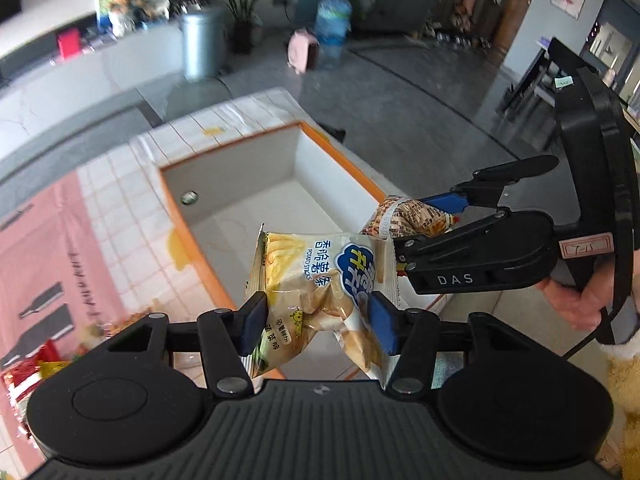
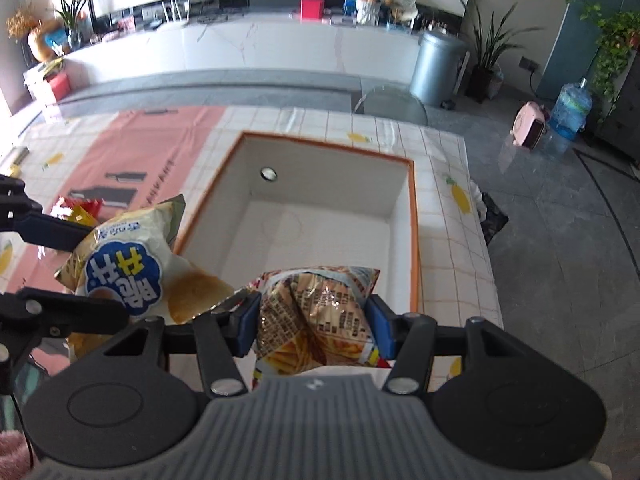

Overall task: Organize snacks
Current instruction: 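Carry both held packets over the orange box and lower them inside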

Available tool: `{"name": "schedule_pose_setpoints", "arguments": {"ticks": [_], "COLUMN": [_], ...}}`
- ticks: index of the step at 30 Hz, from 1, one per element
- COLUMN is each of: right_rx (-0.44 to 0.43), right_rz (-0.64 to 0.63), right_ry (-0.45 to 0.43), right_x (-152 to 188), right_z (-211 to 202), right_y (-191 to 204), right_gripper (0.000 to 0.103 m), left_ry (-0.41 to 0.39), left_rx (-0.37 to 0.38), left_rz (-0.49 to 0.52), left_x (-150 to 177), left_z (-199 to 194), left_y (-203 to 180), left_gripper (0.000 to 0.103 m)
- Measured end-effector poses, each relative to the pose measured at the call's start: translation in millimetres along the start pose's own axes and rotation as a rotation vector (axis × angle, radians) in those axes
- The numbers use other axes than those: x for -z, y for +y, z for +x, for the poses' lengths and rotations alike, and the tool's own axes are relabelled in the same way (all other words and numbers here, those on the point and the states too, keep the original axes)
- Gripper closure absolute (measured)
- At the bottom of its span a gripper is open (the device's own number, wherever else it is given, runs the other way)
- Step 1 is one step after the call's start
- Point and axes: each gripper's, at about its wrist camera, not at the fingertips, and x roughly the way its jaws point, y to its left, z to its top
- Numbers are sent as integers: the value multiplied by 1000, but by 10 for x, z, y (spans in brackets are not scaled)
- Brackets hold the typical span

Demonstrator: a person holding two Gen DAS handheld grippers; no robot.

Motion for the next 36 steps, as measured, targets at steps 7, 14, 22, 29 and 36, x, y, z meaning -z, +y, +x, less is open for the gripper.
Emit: {"name": "schedule_pose_setpoints", "arguments": {"ticks": [7,14,22,29,36], "right_rx": [-37,-95,-140,-178,-167], "right_rz": [-41,-159,-293,-322,-315], "right_ry": [145,242,341,392,416], "right_x": [43,103,82,64,10], "right_z": [457,771,1011,1184,1253], "right_y": [-127,-43,107,164,150], "right_gripper": [49,49,48,47,38], "left_ry": [139,279,398,436,399], "left_rx": [-51,-77,-80,-69,-74], "left_rz": [162,316,480,475,489], "left_x": [-134,-154,-122,-42,-50], "left_z": [476,794,1087,1268,1265], "left_y": [-199,-234,-317,-224,-217], "left_gripper": [42,42,42,42,34]}}
